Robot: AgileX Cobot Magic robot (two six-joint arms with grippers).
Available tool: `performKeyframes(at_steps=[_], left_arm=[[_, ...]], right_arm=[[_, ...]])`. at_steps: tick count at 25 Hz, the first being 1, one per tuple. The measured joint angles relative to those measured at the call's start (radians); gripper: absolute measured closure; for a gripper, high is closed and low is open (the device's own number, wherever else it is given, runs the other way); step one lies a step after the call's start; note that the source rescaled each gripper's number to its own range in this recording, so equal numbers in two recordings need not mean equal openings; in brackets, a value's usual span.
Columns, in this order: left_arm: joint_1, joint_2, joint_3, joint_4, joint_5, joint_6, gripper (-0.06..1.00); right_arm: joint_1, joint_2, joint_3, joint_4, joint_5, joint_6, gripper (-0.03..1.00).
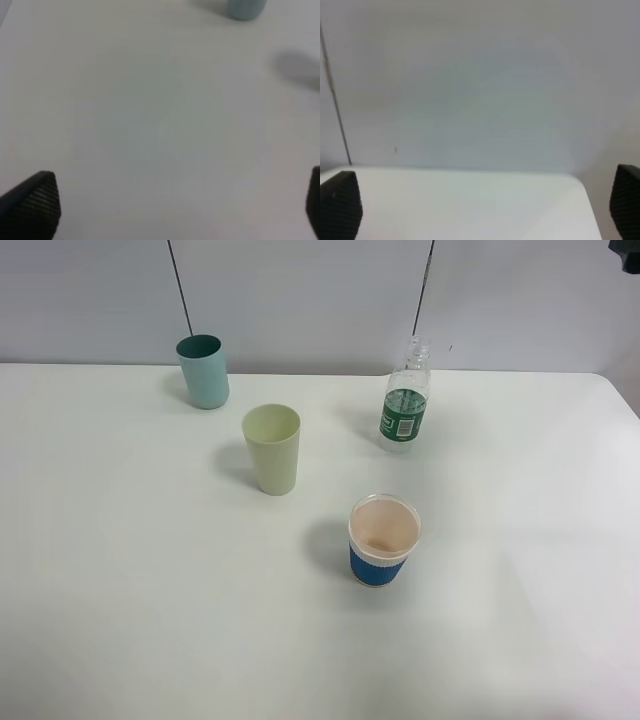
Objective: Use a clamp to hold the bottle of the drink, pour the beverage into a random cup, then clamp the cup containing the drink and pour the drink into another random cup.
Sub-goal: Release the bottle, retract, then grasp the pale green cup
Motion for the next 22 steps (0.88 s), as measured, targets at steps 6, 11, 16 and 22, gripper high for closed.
performKeyframes(at_steps=[6, 11, 16, 22], left_arm=[[0.0, 0.0, 0.0, 0.0, 0.0, 0.0, -0.06], [0.0, 0.0, 0.0, 0.0, 0.0, 0.0, -0.06], [0.0, 0.0, 0.0, 0.0, 0.0, 0.0, -0.06], [0.0, 0.0, 0.0, 0.0, 0.0, 0.0, -0.06]], right_arm=[[-0.095, -0.077, 0.0, 0.0, 0.166, 0.002, -0.02], [-0.128, -0.192, 0.0, 0.0, 0.272, 0.017, -0.03], [-0.13, -0.336, 0.0, 0.0, 0.465, 0.018, -0.03], [-0.13, -0.539, 0.0, 0.026, 0.685, 0.02, -0.03]])
